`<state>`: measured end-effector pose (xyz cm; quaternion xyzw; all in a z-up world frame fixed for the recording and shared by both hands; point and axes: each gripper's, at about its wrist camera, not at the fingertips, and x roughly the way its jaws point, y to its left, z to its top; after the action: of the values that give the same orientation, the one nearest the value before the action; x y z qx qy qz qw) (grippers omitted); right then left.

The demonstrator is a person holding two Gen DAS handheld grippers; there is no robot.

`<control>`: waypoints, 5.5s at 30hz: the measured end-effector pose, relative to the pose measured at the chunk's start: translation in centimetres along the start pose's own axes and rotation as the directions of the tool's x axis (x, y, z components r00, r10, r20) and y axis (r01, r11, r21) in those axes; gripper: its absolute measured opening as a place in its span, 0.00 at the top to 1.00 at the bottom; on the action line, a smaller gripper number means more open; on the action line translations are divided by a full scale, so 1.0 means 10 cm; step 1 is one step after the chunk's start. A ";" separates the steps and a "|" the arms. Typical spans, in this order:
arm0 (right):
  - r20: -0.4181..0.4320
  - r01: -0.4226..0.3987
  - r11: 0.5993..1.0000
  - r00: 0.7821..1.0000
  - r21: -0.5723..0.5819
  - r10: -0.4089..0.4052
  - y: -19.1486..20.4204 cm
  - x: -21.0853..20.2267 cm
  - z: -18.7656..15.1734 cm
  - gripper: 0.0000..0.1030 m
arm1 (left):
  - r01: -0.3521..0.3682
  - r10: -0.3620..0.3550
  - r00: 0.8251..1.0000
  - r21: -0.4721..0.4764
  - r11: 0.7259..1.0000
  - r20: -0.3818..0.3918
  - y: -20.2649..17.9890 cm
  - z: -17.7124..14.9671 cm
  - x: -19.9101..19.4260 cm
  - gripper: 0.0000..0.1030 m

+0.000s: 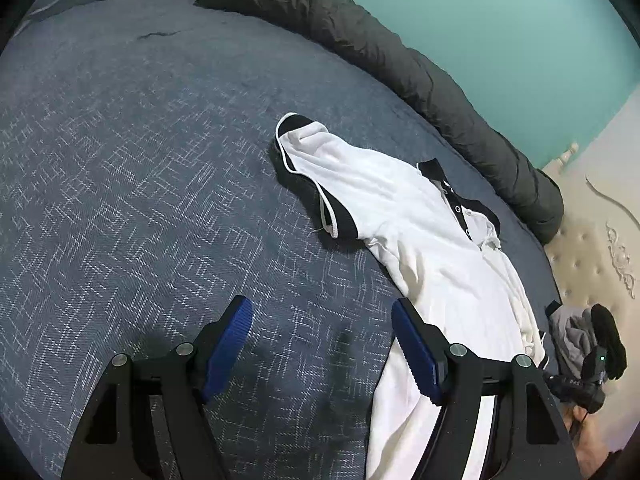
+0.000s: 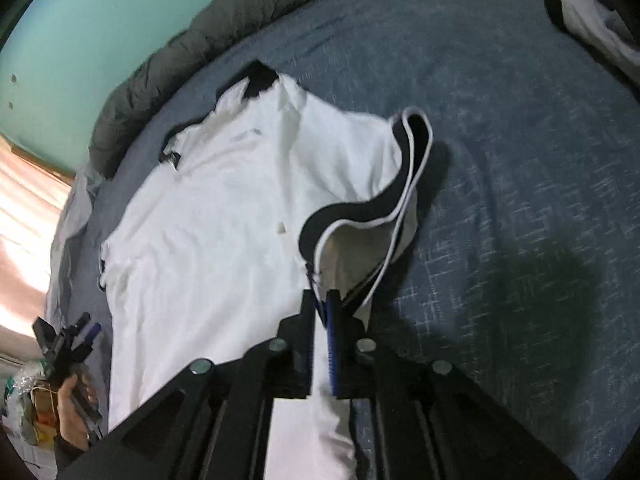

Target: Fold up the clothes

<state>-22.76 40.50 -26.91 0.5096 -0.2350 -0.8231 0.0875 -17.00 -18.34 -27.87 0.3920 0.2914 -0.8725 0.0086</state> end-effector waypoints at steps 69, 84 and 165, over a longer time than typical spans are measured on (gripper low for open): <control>0.176 0.319 0.939 0.924 0.128 -0.338 -0.99 0.26 1.85 0.93 | -0.079 0.081 0.996 0.065 0.995 -0.035 -0.09 -0.02 0.26 0.21; 0.157 0.033 0.999 0.987 0.011 -0.035 -0.62 0.02 1.15 0.58 | -0.060 0.063 0.998 0.068 0.996 -0.031 -0.12 -0.02 0.19 0.20; 0.246 -0.332 0.939 0.921 0.087 0.303 0.54 0.22 -0.45 0.50 | -0.072 0.073 0.997 0.052 0.996 -0.016 0.13 0.51 -0.04 0.19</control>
<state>-20.30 33.58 -27.73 0.3709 -0.3750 -0.8345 0.1597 -19.87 -22.10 -25.63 0.4104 0.2543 -0.8753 0.0274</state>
